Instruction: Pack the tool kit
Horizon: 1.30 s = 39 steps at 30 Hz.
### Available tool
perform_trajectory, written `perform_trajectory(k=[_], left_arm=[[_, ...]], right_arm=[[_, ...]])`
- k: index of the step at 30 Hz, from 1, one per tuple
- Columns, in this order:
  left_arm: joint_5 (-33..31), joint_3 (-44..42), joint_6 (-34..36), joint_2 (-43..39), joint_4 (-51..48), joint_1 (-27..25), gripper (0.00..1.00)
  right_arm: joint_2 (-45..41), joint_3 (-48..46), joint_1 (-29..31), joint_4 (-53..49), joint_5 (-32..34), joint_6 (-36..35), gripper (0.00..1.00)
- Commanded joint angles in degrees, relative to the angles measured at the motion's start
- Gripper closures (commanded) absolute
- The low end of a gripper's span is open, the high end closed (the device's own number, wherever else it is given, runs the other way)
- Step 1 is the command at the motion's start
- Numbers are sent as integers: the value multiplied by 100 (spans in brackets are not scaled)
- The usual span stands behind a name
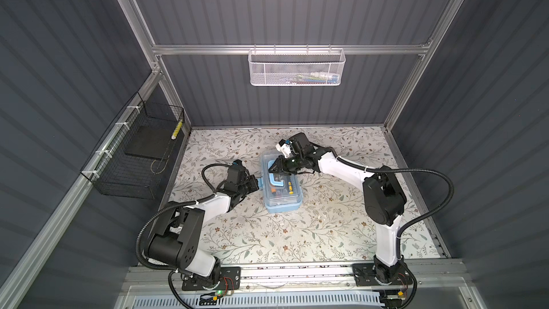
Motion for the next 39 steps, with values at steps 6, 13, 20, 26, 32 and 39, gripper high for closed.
perform_trajectory(k=[6, 13, 20, 26, 32, 39], left_arm=[[336, 414, 52, -408, -177, -24, 99], [543, 518, -15, -413, -188, -25, 99], [797, 474, -106, -509, -71, -24, 80], [915, 390, -123, -673, -38, -29, 76], [1065, 283, -233, -700, 196, -29, 73], [1226, 216, -300, -631, 333, -25, 76]], right_arm=[[192, 2, -17, -293, 235, -195, 74], [253, 11, -18, -301, 245, -204, 74], [289, 22, -14, -326, 227, -243, 74], [306, 30, -9, -327, 227, -263, 74], [311, 47, 4, -372, 218, -308, 75], [330, 72, 19, -382, 220, -327, 75]])
